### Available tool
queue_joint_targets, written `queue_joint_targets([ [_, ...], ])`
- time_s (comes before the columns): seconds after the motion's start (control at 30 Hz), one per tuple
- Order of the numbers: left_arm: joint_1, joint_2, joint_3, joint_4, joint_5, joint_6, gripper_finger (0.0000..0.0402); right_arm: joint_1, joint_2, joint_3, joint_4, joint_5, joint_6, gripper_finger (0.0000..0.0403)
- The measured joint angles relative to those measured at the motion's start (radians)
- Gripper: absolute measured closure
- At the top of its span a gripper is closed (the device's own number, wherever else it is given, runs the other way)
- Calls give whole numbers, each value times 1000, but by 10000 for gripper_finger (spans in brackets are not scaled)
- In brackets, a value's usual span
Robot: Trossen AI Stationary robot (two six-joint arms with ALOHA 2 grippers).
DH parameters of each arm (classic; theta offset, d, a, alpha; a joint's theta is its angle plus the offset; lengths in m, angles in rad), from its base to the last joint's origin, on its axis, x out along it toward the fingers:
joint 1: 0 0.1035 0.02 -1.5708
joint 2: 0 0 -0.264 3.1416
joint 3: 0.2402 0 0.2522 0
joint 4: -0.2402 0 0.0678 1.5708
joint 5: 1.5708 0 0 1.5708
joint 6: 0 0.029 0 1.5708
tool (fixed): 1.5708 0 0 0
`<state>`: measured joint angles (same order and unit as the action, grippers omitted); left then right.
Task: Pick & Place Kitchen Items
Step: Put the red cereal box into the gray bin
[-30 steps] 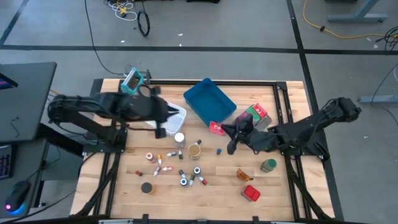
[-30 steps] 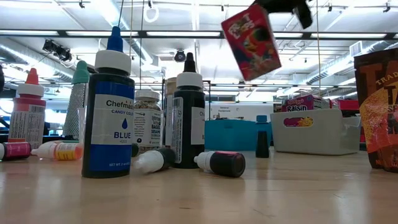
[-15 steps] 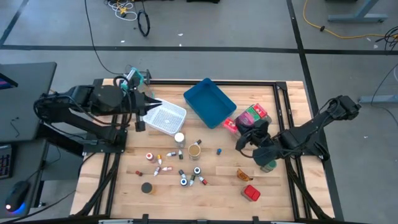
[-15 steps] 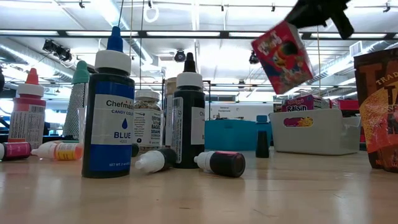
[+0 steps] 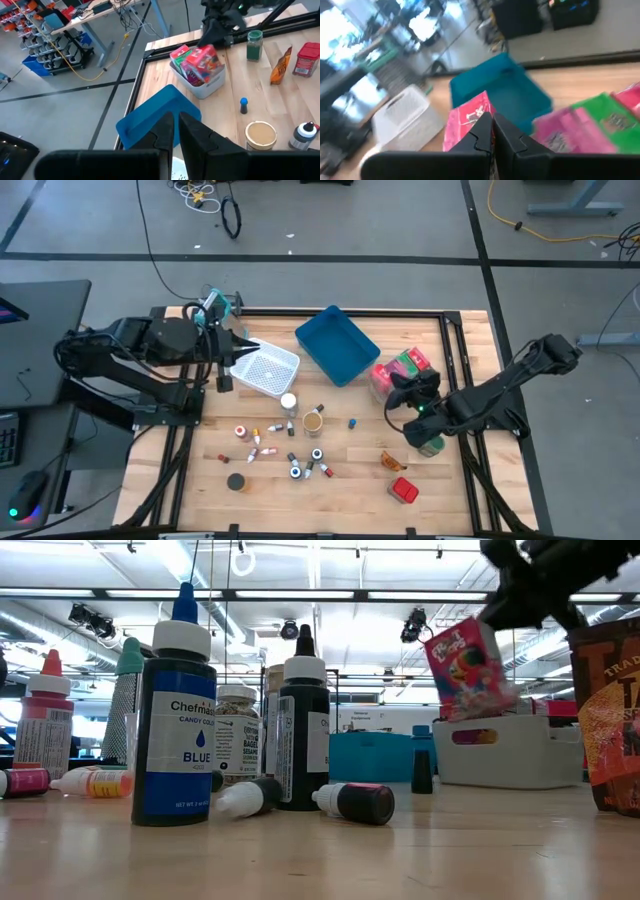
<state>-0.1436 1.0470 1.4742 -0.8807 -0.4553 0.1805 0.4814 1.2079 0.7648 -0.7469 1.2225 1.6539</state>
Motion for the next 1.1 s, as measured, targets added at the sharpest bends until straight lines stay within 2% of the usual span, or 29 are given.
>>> queue_joint_targets([
  [0.07, 0, 0, 0, 5, 0, -1, 368, -14, 0, -31, 0, 10, 50, 394],
  [0.17, 0, 0, 0, 5, 0, -5, 368, -37, 2, -82, 23, -35, 101, 394],
  [0.27, 0, 0, 0, 5, 0, -4, 368, -56, 2, -140, 106, -50, 111, 393],
  [0.37, 0, 0, 0, 5, 0, -4, 368, -68, 2, -188, 190, -25, 82, 385],
  [0.57, 0, 0, 0, 4, -4, -4, 368, -79, 2, -206, 208, -12, 30, 346],
  [0.8, 0, 0, 0, 3, -4, -1, 368, -82, 2, -206, 277, 4, -147, 311],
  [0.93, 0, 0, 0, 3, -4, -1, 368, -82, -3, -205, 331, 15, -249, 321],
  [1.1, 0, 0, 0, 3, -4, 0, 368, -82, -27, -205, 423, 14, -402, 372],
])
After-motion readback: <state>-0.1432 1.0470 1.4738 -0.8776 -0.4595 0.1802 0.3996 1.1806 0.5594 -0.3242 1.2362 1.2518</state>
